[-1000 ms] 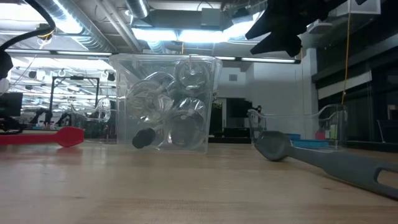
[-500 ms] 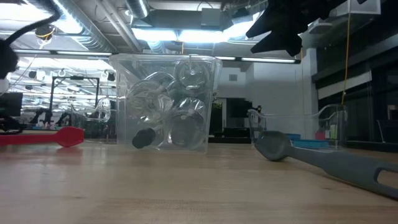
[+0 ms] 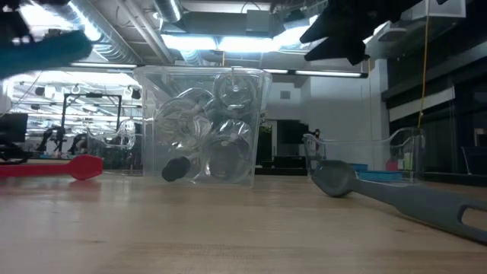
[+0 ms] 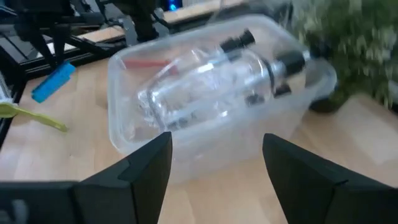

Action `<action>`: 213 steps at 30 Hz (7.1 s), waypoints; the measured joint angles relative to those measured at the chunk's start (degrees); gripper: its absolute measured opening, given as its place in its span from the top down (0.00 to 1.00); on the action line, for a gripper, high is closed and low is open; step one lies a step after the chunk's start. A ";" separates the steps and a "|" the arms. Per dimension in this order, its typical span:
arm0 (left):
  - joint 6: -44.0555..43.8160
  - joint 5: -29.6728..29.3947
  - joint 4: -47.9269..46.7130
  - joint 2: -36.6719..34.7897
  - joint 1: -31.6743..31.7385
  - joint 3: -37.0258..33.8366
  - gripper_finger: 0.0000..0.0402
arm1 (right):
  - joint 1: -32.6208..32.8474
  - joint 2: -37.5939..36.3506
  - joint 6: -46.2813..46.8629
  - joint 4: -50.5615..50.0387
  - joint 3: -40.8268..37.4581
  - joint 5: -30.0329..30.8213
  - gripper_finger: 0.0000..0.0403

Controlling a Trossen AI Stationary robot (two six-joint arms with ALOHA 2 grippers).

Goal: Pick & Place Kitchen Sink Supplies
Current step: Put the blue sponge into the right transparent bin

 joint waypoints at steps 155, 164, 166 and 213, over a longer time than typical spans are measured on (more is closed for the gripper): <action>47.85 3.60 42.02 7.01 18.54 0.04 0.88 | -28.04 9.60 19.60 -74.24 22.93 13.70 0.98; 47.75 3.59 42.04 7.01 18.56 0.04 0.88 | -35.11 9.60 8.33 -62.25 14.86 16.78 0.98; 47.63 3.58 42.05 7.01 18.56 0.04 0.88 | -36.41 9.66 5.93 -59.77 13.40 16.72 0.98; 46.10 3.80 42.17 9.68 18.51 0.07 0.88 | -43.08 14.05 1.77 -53.57 10.37 15.01 0.93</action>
